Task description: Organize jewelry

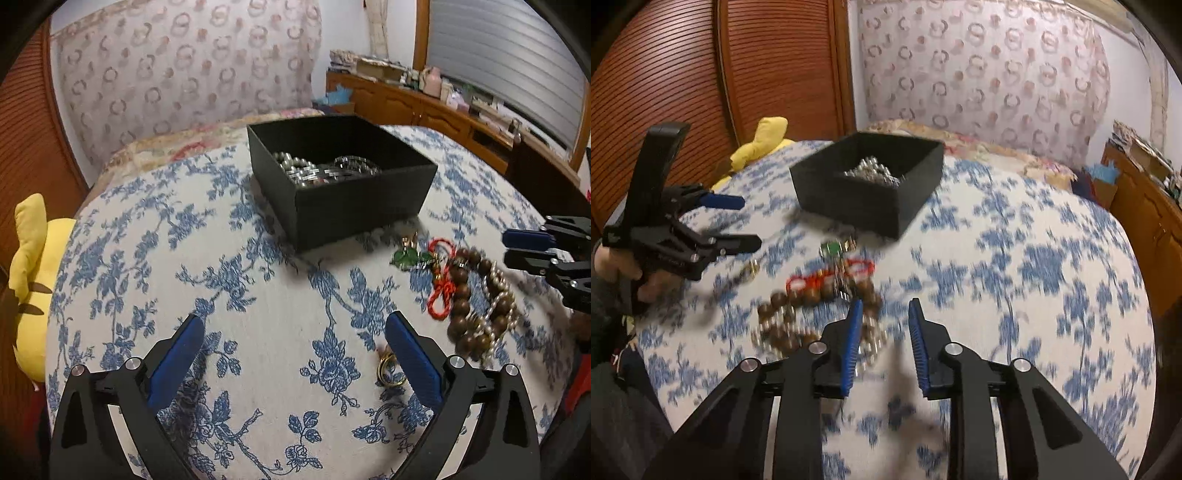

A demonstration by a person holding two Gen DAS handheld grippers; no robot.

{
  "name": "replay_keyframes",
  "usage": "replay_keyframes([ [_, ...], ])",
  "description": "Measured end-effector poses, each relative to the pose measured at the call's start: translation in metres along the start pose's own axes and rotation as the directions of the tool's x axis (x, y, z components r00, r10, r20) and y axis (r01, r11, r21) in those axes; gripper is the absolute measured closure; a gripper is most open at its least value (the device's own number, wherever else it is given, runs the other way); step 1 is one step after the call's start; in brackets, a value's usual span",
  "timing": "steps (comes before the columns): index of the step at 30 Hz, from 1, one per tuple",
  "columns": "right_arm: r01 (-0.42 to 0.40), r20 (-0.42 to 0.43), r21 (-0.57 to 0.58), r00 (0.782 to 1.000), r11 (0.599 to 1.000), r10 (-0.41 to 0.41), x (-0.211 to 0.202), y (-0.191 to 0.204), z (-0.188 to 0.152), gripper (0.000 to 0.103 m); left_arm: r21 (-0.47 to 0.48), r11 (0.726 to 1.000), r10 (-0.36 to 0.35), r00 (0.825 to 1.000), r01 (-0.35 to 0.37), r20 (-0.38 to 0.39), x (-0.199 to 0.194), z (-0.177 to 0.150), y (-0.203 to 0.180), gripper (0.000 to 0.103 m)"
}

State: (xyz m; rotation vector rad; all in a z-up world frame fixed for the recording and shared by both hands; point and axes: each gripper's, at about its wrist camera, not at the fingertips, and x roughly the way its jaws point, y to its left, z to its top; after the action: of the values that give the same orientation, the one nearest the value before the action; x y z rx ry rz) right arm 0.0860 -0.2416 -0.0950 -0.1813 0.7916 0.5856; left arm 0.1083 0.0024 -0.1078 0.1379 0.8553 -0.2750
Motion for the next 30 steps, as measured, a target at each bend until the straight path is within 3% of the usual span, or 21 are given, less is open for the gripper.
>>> replay_keyframes([
  [7,-0.039,-0.029,-0.009,0.999,0.999,0.039,-0.015,0.011,-0.022,0.081,0.007,1.000,0.006,0.999,-0.006,-0.038,0.008,-0.003,-0.001,0.008],
  [15,-0.107,-0.060,-0.095,0.993,0.990,0.102,-0.013,0.043,-0.022,0.081,0.011,1.000,0.007,0.999,-0.006,-0.050,0.009,-0.003,-0.002,0.008],
  [24,-0.058,-0.122,-0.178,0.992,0.982,0.036,0.003,0.048,-0.018,0.082,0.005,1.000,0.012,0.999,-0.012,-0.050,0.008,-0.004,-0.002,0.007],
  [26,-0.052,-0.123,-0.196,0.992,0.979,0.028,0.003,0.049,-0.019,0.096,0.002,1.000,0.014,0.999,-0.014,-0.050,0.009,-0.004,-0.002,0.007],
  [30,-0.017,-0.110,-0.201,0.994,0.980,-0.005,-0.001,0.043,-0.021,0.097,0.005,1.000,0.011,0.999,-0.011,-0.053,0.008,-0.005,-0.002,0.008],
])
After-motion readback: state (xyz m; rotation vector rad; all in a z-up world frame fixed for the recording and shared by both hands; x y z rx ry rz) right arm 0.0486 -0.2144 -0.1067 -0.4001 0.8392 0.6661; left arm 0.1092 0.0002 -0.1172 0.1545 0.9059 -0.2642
